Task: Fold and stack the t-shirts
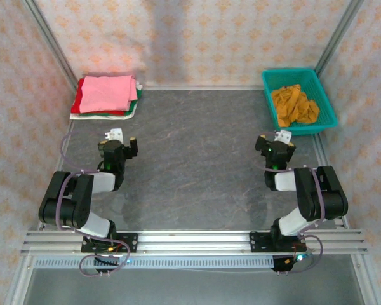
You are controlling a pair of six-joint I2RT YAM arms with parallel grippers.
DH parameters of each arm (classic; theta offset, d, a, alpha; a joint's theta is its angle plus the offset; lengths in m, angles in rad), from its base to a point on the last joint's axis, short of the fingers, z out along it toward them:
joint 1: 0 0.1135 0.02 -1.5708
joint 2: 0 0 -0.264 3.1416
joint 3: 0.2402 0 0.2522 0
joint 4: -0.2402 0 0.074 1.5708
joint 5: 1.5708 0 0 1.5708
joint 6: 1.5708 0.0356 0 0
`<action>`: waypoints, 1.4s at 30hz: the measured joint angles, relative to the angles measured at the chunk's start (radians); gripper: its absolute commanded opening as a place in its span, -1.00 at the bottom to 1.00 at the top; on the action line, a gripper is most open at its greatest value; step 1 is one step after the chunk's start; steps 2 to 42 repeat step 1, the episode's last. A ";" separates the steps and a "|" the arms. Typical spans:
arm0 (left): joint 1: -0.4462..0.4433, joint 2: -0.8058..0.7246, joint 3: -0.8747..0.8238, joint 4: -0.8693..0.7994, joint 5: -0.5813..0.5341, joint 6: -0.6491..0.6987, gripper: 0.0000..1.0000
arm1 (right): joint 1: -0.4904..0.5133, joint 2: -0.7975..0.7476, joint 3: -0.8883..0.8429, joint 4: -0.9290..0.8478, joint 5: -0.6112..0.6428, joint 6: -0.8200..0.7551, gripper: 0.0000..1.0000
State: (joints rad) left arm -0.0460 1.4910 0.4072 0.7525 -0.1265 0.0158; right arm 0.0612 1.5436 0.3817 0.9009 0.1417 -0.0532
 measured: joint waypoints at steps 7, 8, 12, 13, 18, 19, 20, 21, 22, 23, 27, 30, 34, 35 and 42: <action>0.000 0.000 0.000 -0.001 0.000 0.000 1.00 | 0.000 0.000 0.000 0.000 0.000 0.000 0.99; 0.000 0.000 0.000 -0.001 0.000 0.000 1.00 | 0.000 0.000 0.000 0.000 0.000 0.000 0.99; 0.000 0.000 0.000 -0.001 0.000 0.000 1.00 | 0.000 0.000 0.000 0.000 0.000 0.000 0.99; 0.000 0.000 0.000 -0.001 0.000 0.000 1.00 | 0.000 0.000 0.000 0.000 0.000 0.000 0.99; 0.000 0.000 0.000 -0.001 0.000 0.000 1.00 | 0.000 0.000 0.000 0.000 0.000 0.000 0.99; 0.000 0.000 0.000 -0.001 0.000 0.000 1.00 | 0.000 0.000 0.000 0.000 0.000 0.000 0.99; 0.000 0.000 0.000 -0.001 0.000 0.000 1.00 | 0.000 0.000 0.000 0.000 0.000 0.000 0.99; 0.000 0.000 0.000 -0.001 0.000 0.000 1.00 | 0.000 0.000 0.000 0.000 0.000 0.000 0.99; 0.000 0.000 0.000 -0.001 0.000 0.000 1.00 | 0.000 0.000 0.000 0.000 0.000 0.000 0.99; 0.000 0.000 0.000 -0.001 0.000 0.000 1.00 | 0.000 0.000 0.000 0.000 0.000 0.000 0.99; 0.000 0.000 0.000 -0.001 0.000 0.000 1.00 | 0.000 0.000 0.000 0.000 0.000 0.000 0.99; 0.000 0.000 0.000 -0.001 0.000 0.000 1.00 | 0.000 0.000 0.000 0.000 0.000 0.000 0.99; 0.000 0.000 0.000 -0.001 0.000 0.000 1.00 | 0.000 0.000 0.000 0.000 0.000 0.000 0.99; 0.000 0.000 0.000 -0.001 0.000 0.000 1.00 | 0.000 0.000 0.000 0.000 0.000 0.000 0.99; 0.000 0.000 0.000 -0.001 0.000 0.000 1.00 | 0.000 0.000 0.000 0.000 0.000 0.000 0.99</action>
